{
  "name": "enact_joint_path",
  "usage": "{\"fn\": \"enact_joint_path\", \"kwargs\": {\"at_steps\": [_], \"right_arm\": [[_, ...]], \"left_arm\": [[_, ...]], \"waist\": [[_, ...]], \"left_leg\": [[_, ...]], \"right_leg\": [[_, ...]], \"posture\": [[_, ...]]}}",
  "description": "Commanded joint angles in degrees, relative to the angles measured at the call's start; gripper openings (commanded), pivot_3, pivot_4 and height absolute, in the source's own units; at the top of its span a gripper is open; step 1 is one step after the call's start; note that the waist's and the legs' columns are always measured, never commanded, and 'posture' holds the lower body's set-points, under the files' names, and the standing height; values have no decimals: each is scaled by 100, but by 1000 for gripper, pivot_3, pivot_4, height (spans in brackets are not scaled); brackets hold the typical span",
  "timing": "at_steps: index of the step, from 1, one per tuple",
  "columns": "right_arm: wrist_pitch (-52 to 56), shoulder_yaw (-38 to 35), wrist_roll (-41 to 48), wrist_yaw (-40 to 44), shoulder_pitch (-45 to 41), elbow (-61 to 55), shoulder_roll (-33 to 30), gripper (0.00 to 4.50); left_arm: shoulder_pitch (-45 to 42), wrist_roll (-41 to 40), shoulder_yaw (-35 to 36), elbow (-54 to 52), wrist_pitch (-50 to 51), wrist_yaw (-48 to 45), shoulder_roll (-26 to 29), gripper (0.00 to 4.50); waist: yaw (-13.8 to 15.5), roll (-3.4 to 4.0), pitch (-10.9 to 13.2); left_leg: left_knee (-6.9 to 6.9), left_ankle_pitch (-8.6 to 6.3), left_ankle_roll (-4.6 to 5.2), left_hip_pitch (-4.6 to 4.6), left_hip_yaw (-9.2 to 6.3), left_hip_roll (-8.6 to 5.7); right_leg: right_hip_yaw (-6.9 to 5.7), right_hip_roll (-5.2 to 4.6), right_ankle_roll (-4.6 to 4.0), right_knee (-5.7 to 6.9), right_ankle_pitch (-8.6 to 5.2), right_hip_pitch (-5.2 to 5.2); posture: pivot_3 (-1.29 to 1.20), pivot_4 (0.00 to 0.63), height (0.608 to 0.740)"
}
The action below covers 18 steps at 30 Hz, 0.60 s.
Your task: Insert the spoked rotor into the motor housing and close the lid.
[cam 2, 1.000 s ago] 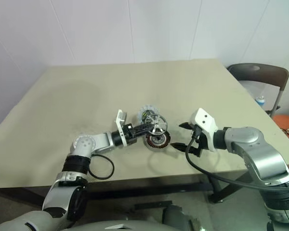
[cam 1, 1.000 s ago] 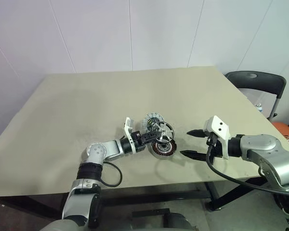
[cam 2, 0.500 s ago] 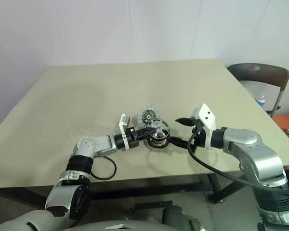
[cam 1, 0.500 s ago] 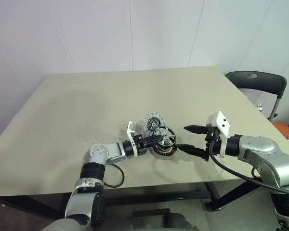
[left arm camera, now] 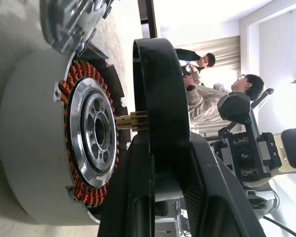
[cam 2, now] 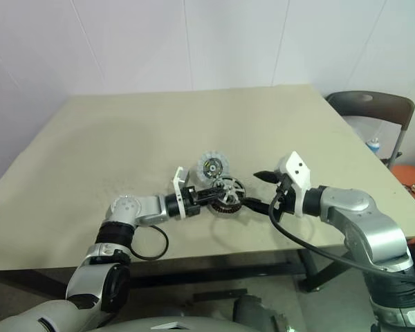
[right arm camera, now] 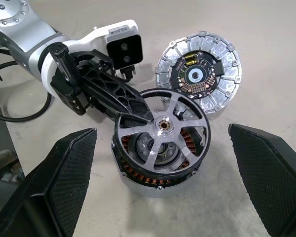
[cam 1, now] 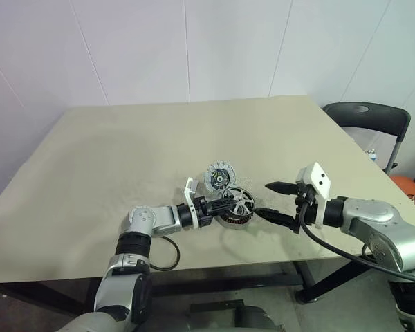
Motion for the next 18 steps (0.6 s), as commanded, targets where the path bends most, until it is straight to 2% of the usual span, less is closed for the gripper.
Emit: {"fn": "enact_joint_path", "kwargs": {"at_steps": [1, 18], "right_arm": [[-84, -110, 62, -49, -38, -236, 16, 4500], [-92, -71, 9, -95, -60, -201, -3, 4500]], "left_arm": [[-22, 75, 177, 62, 27, 81, 33, 455], [-22, 231, 246, 109, 85, 185, -3, 455]], "waist": [[-3, 0, 0], [-6, 1, -1]], "left_leg": [[0, 0, 0, 0, 0, 1], [0, 1, -1, 0, 2, 1]], "right_leg": [[0, 0, 0, 1, 0, 0], [1, 1, 0, 3, 0, 4]], "posture": [[0, 0, 740], [0, 0, 740]]}}
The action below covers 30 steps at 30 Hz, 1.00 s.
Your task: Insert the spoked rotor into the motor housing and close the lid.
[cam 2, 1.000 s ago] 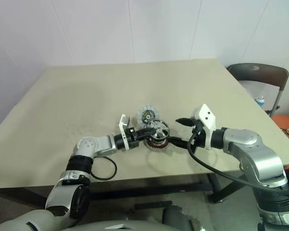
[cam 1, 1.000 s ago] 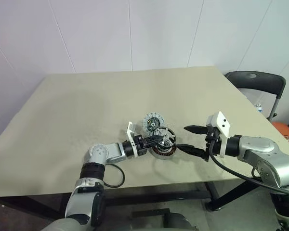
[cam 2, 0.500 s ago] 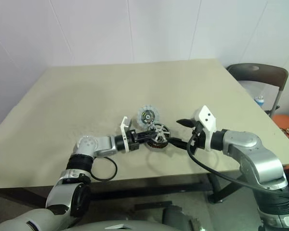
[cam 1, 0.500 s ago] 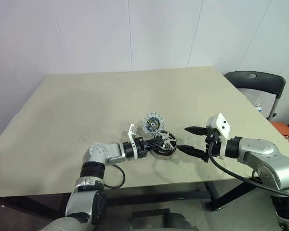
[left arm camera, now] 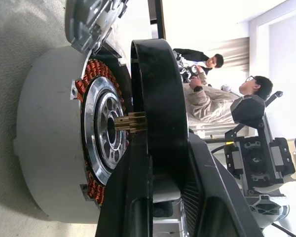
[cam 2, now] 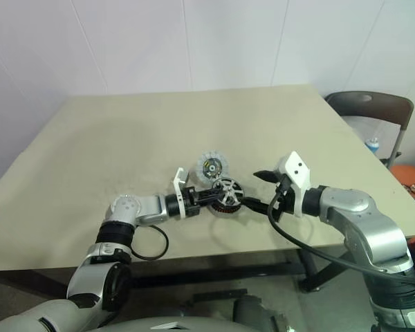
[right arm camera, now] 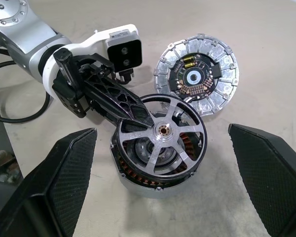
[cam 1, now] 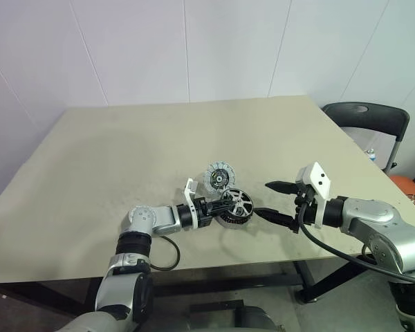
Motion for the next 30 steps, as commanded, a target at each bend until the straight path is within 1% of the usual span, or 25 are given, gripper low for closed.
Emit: {"fn": "enact_joint_path", "kwargs": {"at_steps": [1, 4, 6, 8, 10, 11, 14, 17, 19, 24, 27, 28, 30], "right_arm": [[-91, -72, 15, -26, -64, -143, -1, 4500], [-90, -66, 6, -39, -59, -145, 1, 4500], [-92, -60, -1, -50, -60, -139, 1, 4500], [-98, -52, -11, -64, -60, -133, 1, 4500], [-114, -27, -35, -75, -57, -112, 8, 4500], [-120, -9, -54, -79, -60, -99, 11, 4500], [-131, 16, -80, -79, -78, -69, 16, 4500], [-155, 56, -128, -67, -118, -7, 19, 4500], [-169, 78, -154, -56, -145, 30, 26, 4500], [-221, 197, -243, -38, -216, 144, 47, 4500], [-255, 243, -280, -25, -229, 190, 57, 4500], [-262, 249, -282, -22, -235, 200, 57, 4500], [-279, 263, -295, -16, -245, 230, 61, 4500]], "left_arm": [[9, 78, 124, 99, 51, 29, 45, 455], [6, 98, 109, 92, 68, 16, 32, 455], [3, 135, 73, 83, 81, -3, 19, 1169], [4, 176, 25, 71, 98, -25, 14, 1718], [-17, 286, -13, 93, 45, 57, 16, 2417], [-46, 327, 2, 124, 1, 100, 21, 2687], [-120, 362, 45, 123, -54, 183, 39, 2687], [-202, 369, 33, -40, -7, 239, 96, 2687], [-254, 361, 27, -153, 46, 248, 135, 2687], [-553, 226, 171, -469, 232, 310, 334, 2687], [-674, 128, 255, -602, 438, 401, 437, 2687], [-681, 106, 265, -667, 527, 429, 457, 2687], [-659, 86, 290, -823, 737, 483, 482, 2687]], "waist": [[0, 0, 0], [0, 0, 0], [0, 0, 0], [9, 0, -1], [17, 1, -1], [29, 0, -2], [17, 0, -1], [12, -2, 2], [5, -2, 3], [-4, 3, 19], [7, 2, 22], [7, 2, 22], [9, 2, 22]], "left_leg": [[0, 0, 0, 0, 0, 0], [0, 0, 0, 0, 0, 0], [0, 0, 0, 0, 0, 0], [0, 0, 0, 0, 0, 0], [0, 0, 0, 2, 0, 0], [1, 0, 0, 6, 0, -1], [1, 0, 0, 33, -4, -1], [-2, -2, 2, 71, -3, 0], [-4, -15, 25, 82, -3, 1], [-9, 1, -4, 83, -3, 10], [-10, 6, -14, 82, -4, 10], [-10, 7, -14, 79, -3, 9], [-11, 6, -13, 67, -4, 8]], "right_leg": [[0, 0, 0, 0, 0, 0], [0, 0, 0, 0, 0, 0], [0, 0, 0, 0, 0, 1], [0, 0, 0, 0, 0, 1], [0, 0, 0, 0, 0, 8], [0, -1, 1, -1, 0, 16], [-2, -2, 3, -4, -2, 48], [-2, -1, 31, -5, -20, 82], [-2, 0, 34, -4, -22, 92], [-1, 8, 33, 0, -21, 85], [-2, 8, 29, 0, -18, 61], [-1, 8, 8, -1, -5, 51], [-1, 6, 6, -2, -5, 37]], "posture": [[0, 0, 740], [0, 0, 740], [0, 0, 740], [0, 0, 740], [0, 0, 740], [0, 0, 740], [0, 0, 740], [0, 0, 740], [0, 0, 740], [0, 0, 740], [0, 0, 740], [0, 0, 740], [0, 0, 740]]}}
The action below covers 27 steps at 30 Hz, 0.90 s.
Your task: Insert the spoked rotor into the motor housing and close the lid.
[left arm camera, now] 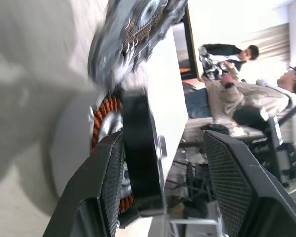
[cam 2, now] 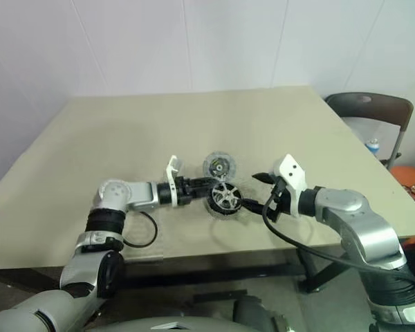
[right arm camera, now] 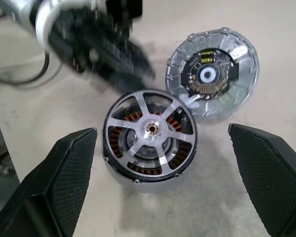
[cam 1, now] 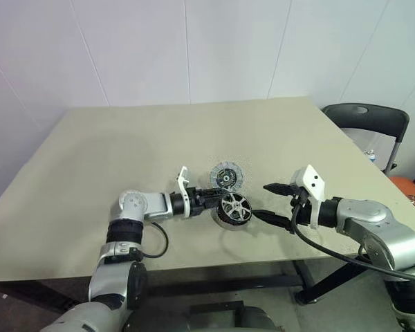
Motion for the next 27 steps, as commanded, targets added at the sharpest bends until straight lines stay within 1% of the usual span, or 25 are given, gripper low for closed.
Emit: {"fn": "enact_joint_path", "kwargs": {"at_steps": [1, 5, 6, 8, 11, 13, 14, 15, 17, 19, 20, 22, 25, 27], "right_arm": [[-138, -52, -30, 21, -155, -6, 29, 4500], [-161, -24, -70, 31, -141, 25, 40, 4500], [-162, -21, -74, 35, -143, 31, 40, 4500], [-166, -22, -76, 46, -151, 45, 35, 4500], [-167, -22, -80, 63, -161, 55, 30, 4500], [-165, -23, -77, 78, -172, 62, 24, 4500], [-159, -14, -76, 88, -183, 65, 22, 4500], [-157, -4, -76, 101, -196, 73, 17, 4500], [-153, 20, -82, 121, -232, 96, 15, 4500], [-140, 56, -86, 142, -302, 117, 22, 4500], [-135, 75, -89, 151, -342, 134, 25, 4500], [-132, 103, -91, 169, -403, 167, 27, 4500], [-130, 187, -95, 196, -488, 200, 60, 4500], [-127, 220, -96, 198, -508, 201, 79, 4500]], "left_arm": [[-103, -145, 100, -411, 369, 95, 37, 2687], [-35, -160, 172, -718, 650, 228, 15, 2687], [-12, -106, 77, -873, 593, 209, 39, 2687], [85, 126, -305, -1261, 166, 14, 130, 2687], [189, 318, -524, -1592, -800, -394, 48, 2687], [404, 825, -1233, -1959, -1691, -960, 256, 2272], [590, 1079, -1683, -2257, -2243, -1464, 413, 2070], [747, 1285, -2034, -2466, -2705, -1859, 531, 1723], [943, 1470, -2346, -2612, -3313, -2272, 573, 1037], [1075, 1598, -2458, -2579, -3753, -2398, 476, 391], [1143, 1823, -2636, -2517, -4101, -2503, 487, 39], [1197, 2207, -2891, -2335, -4650, -2589, 492, 39], [1046, 2774, -3006, -1772, -5474, -2269, 266, 39], [944, 3111, -3128, -1466, -5896, -2246, 214, 39]], "waist": [[2, 0, 0], [2, 0, 0], [3, 0, 0], [2, 0, 0], [6, 0, 0], [6, 1, 0], [-4, 3, 1], [-11, 5, 1], [5, 6, 2], [21, 5, 2], [20, 5, 3], [16, 4, 3], [17, 4, 2], [17, 4, 3]], "left_leg": [[-2, -1, 1, -9, 0, 0], [2, 0, 1, -58, -2, -4], [2, 0, 1, -63, -3, -4], [2, 0, 0, -68, -3, -4], [3, -1, 0, -69, 0, -4], [3, -1, -1, -71, 2, -4], [2, -1, -1, -71, 3, -3], [1, -1, -1, -72, 6, -3], [-2, -1, 0, -78, 14, -2], [3, -1, 1, -79, 12, -3], [5, 0, 2, -78, 11, -3], [6, -1, 3, -79, 11, -2], [6, 0, 5, -75, 12, -2], [7, 0, 6, -75, 11, -2]], "right_leg": [[0, 0, 0, -1, 0, -8], [-1, -2, -2, -2, 2, -53], [-1, -2, -3, -2, 2, -57], [-1, -3, -3, -3, 2, -61], [-1, -5, -4, -3, 3, -59], [-1, -5, -4, -3, 3, -54], [-1, -5, -4, -3, 3, -53], [0, -4, -4, -4, 3, -54], [3, -3, -5, -4, 2, -52], [3, -3, -5, -5, 3, -48], [2, -4, -5, -6, 3, -45], [2, -3, -5, -6, 3, -37], [3, -2, -5, -7, 3, -33], [2, -2, -5, -8, 3, -33]], "posture": [[0, 0, 740], [0, 0, 740], [0, 0, 740], [0, 0, 740], [0, 0, 740], [0, 0, 740], [0, 0, 740], [0, 0, 740], [0, 0, 740], [0, 0, 740], [0, 0, 740], [0, 0, 740], [0, 0, 740], [0, 0, 740]]}}
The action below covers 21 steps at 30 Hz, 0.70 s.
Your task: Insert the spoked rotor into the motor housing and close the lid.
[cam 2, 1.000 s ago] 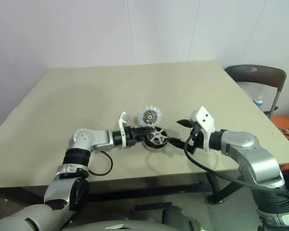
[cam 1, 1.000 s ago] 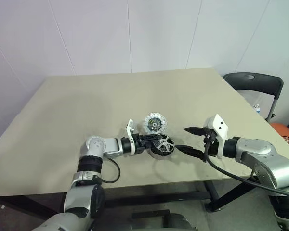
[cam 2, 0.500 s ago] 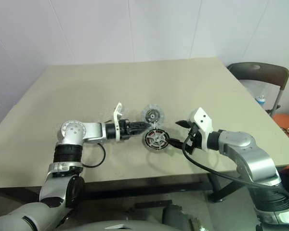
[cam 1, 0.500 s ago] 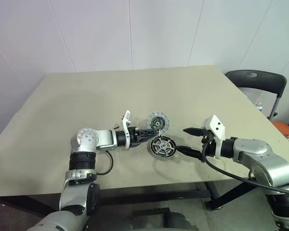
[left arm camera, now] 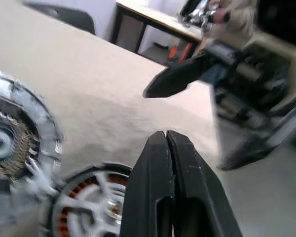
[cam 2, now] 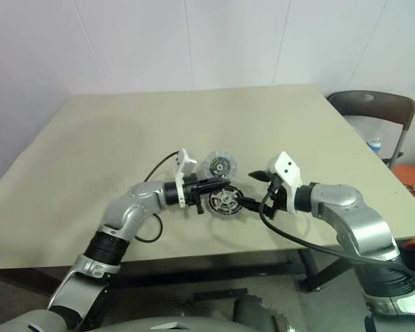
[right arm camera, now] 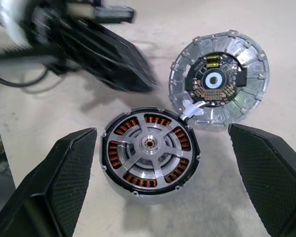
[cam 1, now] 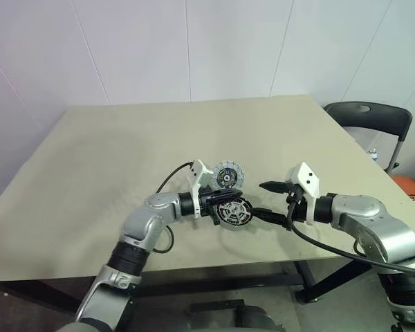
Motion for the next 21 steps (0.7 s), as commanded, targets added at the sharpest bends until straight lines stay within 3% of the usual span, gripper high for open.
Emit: {"fn": "enact_joint_path", "kwargs": {"at_steps": [1, 6, 14, 21], "right_arm": [[-53, -13, 0, 32, -159, -53, 49, 4500], [-35, -38, -13, 75, -154, -64, 22, 4500], [-3, -130, -39, 48, -62, -135, -4, 4500], [-1, -172, 65, 52, -74, -118, 80, 4500]], "left_arm": [[-294, 582, -167, 442, -837, 92, -70, 39], [-442, 1024, -332, 1206, -1328, 24, -228, 39], [-385, 1596, -672, 1786, -1156, -75, -148, 39], [-543, 720, 227, 1365, -1201, -274, -325, 39]], "waist": [[0, 0, 0], [0, 1, -1], [4, 2, -5], [-7, 2, -4]], "left_leg": [[-1, 0, 0, -1, 0, 0], [0, -3, 6, -1, 0, 0], [1, -8, 15, 5, 0, 0], [4, -8, 16, 8, 0, 1]], "right_leg": [[-1, 0, 0, -1, 0, -1], [-1, 0, -1, -6, 1, -2], [-1, 0, 0, -9, 1, 11], [-2, 0, 1, -7, 1, 12]], "posture": [[0, 0, 740], [0, 0, 740], [0, 0, 740], [0, 0, 740]]}}
